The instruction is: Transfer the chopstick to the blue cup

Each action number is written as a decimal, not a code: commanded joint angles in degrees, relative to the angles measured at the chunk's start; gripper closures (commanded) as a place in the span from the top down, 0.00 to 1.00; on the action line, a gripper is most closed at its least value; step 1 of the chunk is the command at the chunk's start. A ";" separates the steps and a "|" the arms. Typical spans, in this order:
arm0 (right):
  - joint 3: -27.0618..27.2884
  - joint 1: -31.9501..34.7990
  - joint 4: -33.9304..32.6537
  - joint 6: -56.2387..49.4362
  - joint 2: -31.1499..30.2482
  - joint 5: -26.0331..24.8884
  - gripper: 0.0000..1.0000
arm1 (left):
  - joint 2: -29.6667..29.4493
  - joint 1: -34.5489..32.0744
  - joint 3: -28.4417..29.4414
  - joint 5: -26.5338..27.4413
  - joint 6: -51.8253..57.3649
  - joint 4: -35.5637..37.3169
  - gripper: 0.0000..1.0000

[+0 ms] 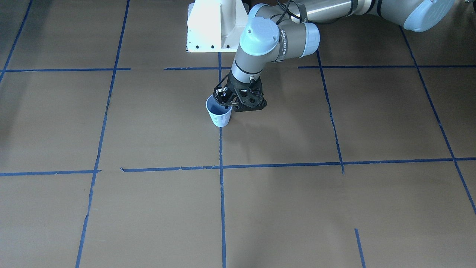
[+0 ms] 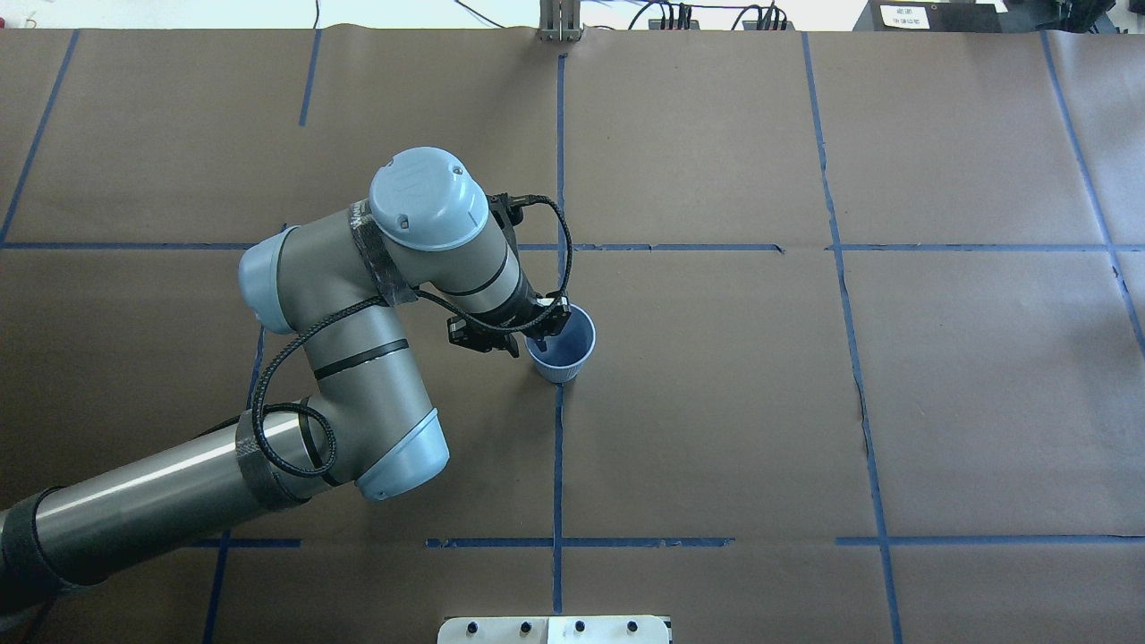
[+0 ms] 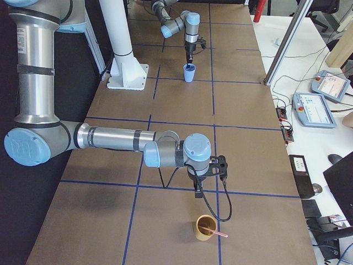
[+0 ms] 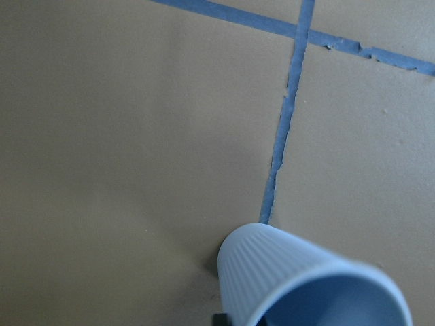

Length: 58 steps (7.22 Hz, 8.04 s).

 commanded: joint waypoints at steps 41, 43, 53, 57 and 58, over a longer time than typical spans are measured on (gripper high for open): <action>15.29 7.35 -18.02 16.69 19.31 -8.26 0.00 | 18.75 -9.39 -34.60 -0.44 8.16 25.44 1.00; 17.97 -3.12 -28.60 18.27 27.12 -8.00 0.00 | 19.72 -10.09 -35.21 -0.17 12.34 25.61 1.00; 19.22 -58.42 -31.20 67.94 56.86 -46.46 0.00 | 34.93 -35.57 -29.34 -0.61 58.24 25.18 1.00; 13.69 -61.95 -24.71 70.05 56.96 -50.17 0.00 | 35.64 -35.67 -28.89 -0.61 58.52 25.00 1.00; 12.89 -63.18 -23.39 69.96 56.61 -50.53 0.00 | 35.72 -35.93 -28.89 -0.52 58.53 25.00 1.00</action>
